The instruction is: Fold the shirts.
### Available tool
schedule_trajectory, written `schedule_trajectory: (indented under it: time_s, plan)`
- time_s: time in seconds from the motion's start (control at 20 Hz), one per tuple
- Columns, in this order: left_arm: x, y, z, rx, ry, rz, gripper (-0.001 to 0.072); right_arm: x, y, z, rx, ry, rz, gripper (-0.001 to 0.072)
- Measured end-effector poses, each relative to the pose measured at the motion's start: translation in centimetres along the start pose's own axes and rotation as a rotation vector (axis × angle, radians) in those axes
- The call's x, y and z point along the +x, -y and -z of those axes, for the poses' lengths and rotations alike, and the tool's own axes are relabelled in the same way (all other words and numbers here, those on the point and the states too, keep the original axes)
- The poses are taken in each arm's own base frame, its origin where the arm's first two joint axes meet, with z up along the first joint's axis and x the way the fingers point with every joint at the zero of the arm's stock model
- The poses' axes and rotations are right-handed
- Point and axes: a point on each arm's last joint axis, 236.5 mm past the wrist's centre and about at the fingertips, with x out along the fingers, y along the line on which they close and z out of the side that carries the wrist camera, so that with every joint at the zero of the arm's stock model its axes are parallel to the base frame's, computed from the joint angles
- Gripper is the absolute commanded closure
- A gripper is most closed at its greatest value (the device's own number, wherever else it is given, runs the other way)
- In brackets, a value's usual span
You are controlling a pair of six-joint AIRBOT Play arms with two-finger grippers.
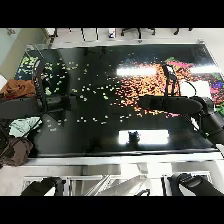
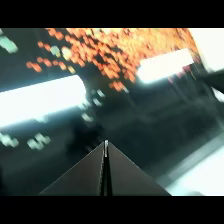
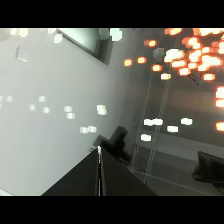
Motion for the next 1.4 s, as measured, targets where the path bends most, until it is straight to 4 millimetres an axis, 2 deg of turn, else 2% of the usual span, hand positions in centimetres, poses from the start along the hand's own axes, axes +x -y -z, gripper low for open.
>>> schedule_trajectory:
  time_s: [0.05, 0.15, 0.2, 0.25, 0.3, 0.35, 0.4, 0.45, 0.55, 0.7, 0.9, 1.05, 1.3, 1.35, 1.4]
  plan:
    - [-0.1, -1.5, -1.3, 0.02, 0.05, -0.051, 0.0686, 0.0, 0.0, 0.0, 0.0, 0.0, 0.0, 0.0685]
    - [-0.6, -6.2, -4.1, 0.067, 0.15, -0.201, 0.0685, 0.1, 0.0, 0.0, 0.001, -0.002, 0.001, 0.0685]
    - [-1.2, -9.4, -5.8, 0.099, 0.205, -0.3, 0.0681, 0.2, 0.1, 0.1, 0.002, -0.004, 0.001, 0.0685]
    - [-2.1, -13.2, -7.7, 0.128, 0.263, -0.411, 0.0617, 0.3, 0.1, 0.0, 0.006, -0.002, -0.001, 0.0685]
    - [-3.1, -16.8, -9.5, 0.153, 0.312, -0.508, 0.0228, 0.4, 0.1, 0.0, 0.008, -0.003, 0.0, 0.0685]
    - [-4.3, -20.5, -11.2, 0.165, 0.354, -0.599, 0.0013, 0.6, 0.2, -0.1, 0.011, 0.0, 0.0, 0.0679]
    - [-5.4, -24.0, -12.5, 0.167, 0.384, -0.674, 0.0012, 0.8, 0.3, -0.1, 0.013, -0.002, 0.001, 0.0676]
    - [-6.4, -27.8, -13.5, 0.161, 0.4, -0.746, 0.0012, 1.0, 0.4, -0.1, 0.017, -0.005, 0.004, 0.0614]
    - [-7.9, -34.8, -14.4, 0.151, 0.395, -0.86, 0.0012, 1.6, 0.8, 0.1, 0.025, -0.016, 0.009, 0.0177]
    - [-8.5, -43.5, -13.7, 0.171, 0.319, -0.972, 0.0011, 2.8, 1.5, 0.7, 0.038, -0.045, 0.022, 0.0157]
    - [-7.2, -51.7, -11.1, 0.205, 0.172, -1.03, 0.001, 4.1, 2.3, 1.4, 0.052, -0.079, 0.037, 0.0156]
    - [-6.0, -56.0, -8.8, 0.191, 0.083, -1.04, 0.0011, 4.6, 2.7, 1.6, 0.058, -0.09, 0.042, 0.0156]
    - [-3.9, -60.8, -4.0, 0.172, -0.132, -1.04, 0.0013, 4.8, 2.8, 1.7, 0.063, -0.097, 0.043, 0.0158]
    - [-3.6, -61.4, -2.9, 0.162, -0.174, -1.036, 0.0092, 4.9, 2.8, 1.7, 0.063, -0.097, 0.044, 0.0158]
    - [-3.3, -61.8, -2.0, 0.155, -0.209, -1.032, 0.0414, 4.9, 2.8, 1.8, 0.064, -0.097, 0.044, 0.0159]
